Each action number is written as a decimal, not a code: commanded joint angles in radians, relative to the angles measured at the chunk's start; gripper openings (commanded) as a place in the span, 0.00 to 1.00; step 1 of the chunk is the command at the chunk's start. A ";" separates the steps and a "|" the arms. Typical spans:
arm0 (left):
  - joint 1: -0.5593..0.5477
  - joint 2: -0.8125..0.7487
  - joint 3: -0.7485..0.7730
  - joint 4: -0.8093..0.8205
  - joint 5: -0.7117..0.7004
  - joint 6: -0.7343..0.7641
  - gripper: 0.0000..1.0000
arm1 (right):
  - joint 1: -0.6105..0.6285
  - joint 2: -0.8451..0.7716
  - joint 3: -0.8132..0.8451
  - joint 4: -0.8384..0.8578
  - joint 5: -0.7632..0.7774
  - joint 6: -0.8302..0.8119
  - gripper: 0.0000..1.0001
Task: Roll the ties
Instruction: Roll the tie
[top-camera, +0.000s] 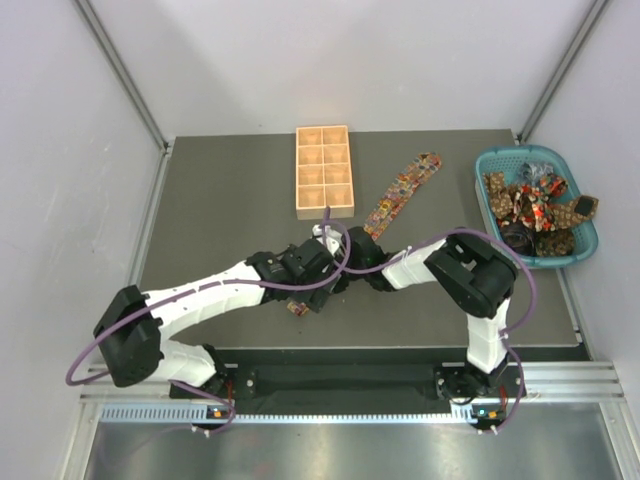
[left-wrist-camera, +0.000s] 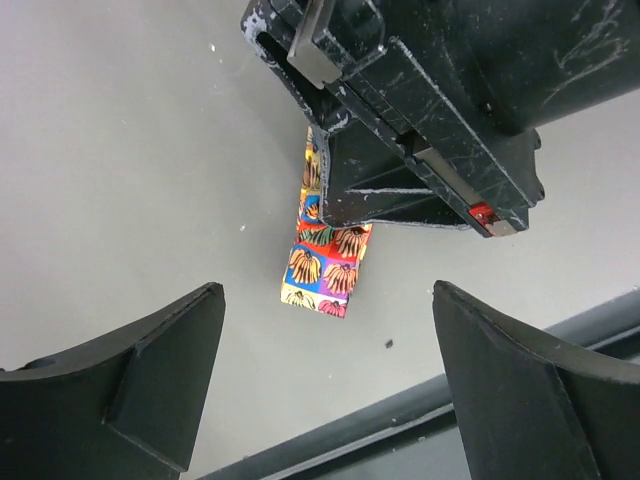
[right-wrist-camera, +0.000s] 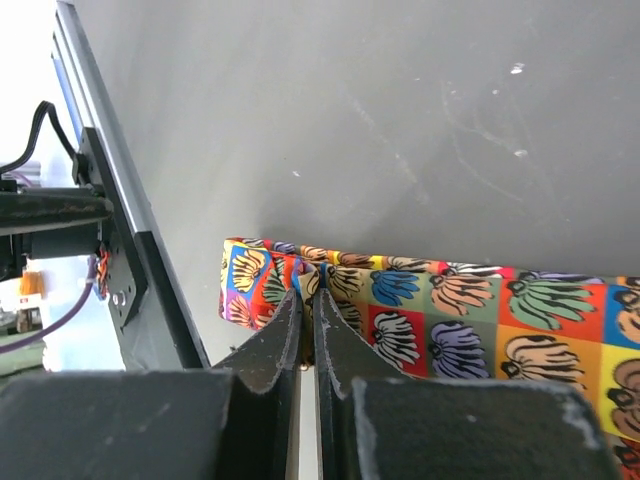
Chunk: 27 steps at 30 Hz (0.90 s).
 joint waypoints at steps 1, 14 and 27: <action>-0.011 0.041 0.016 -0.015 -0.022 0.024 0.89 | -0.019 0.010 0.003 0.040 0.004 -0.001 0.00; 0.065 0.217 0.091 -0.064 0.085 0.130 0.75 | -0.034 0.016 -0.003 0.051 0.000 0.007 0.00; 0.068 0.351 0.103 0.000 0.145 0.159 0.49 | -0.034 0.019 0.000 0.063 -0.028 0.014 0.00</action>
